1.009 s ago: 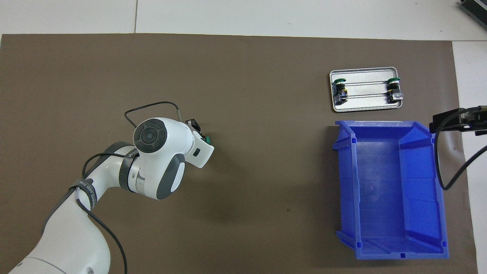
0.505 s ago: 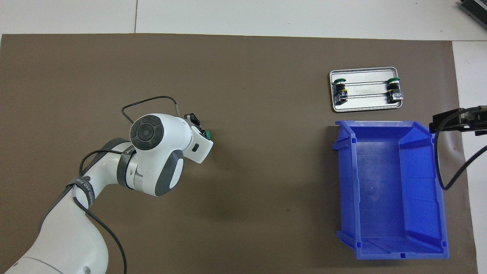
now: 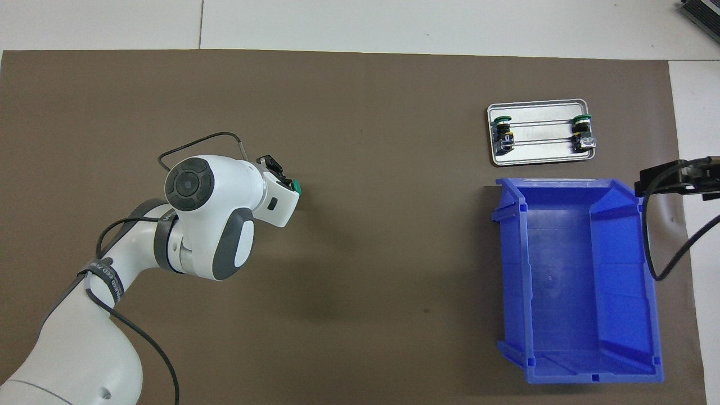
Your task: Place and press button with both arms
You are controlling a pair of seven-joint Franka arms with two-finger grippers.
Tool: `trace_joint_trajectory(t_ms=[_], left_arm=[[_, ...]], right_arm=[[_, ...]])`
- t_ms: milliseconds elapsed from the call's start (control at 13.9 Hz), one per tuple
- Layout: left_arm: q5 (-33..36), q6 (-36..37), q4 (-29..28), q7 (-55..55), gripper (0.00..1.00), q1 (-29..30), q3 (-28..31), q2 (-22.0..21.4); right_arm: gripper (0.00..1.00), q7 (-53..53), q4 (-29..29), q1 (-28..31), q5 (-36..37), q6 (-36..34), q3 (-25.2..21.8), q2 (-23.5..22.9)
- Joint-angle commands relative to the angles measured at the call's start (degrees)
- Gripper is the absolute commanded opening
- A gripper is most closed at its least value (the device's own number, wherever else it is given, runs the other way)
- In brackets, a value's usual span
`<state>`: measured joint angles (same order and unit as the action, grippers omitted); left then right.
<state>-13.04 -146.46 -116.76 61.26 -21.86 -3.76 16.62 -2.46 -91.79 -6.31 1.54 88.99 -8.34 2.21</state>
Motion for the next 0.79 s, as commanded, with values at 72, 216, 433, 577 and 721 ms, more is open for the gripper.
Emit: trace_joint_trajectory(t_ms=[72, 216, 433, 577, 721], left_arm=[[-1.4, 9.8, 5.6, 1.2, 0.00, 2.0, -0.5, -0.9], [-3.7, 14.3, 8.6, 2.6, 0.00, 3.7, -0.5, -0.8], [-6.6, 18.3, 8.9, 6.8, 0.00, 6.3, -0.5, -1.7], [-10.5, 21.5, 8.9, 11.3, 0.00, 8.8, -0.5, -2.6], [-12.5, 25.5, 8.8, 15.3, 0.00, 11.5, -0.3, -3.6]], right_arm=[[1.00, -0.8, -0.4, 0.2, -0.1, -0.5, -0.2, 0.3], [1.00, -0.8, -0.3, 0.2, -0.1, -0.5, -0.2, 0.3], [1.00, -0.8, -0.3, 0.2, -0.1, -0.4, -0.2, 0.3], [1.00, -0.8, -0.3, 0.2, -0.1, -0.5, -0.2, 0.3], [1.00, -0.7, -0.3, 0.2, -0.1, -0.5, -0.2, 0.3]])
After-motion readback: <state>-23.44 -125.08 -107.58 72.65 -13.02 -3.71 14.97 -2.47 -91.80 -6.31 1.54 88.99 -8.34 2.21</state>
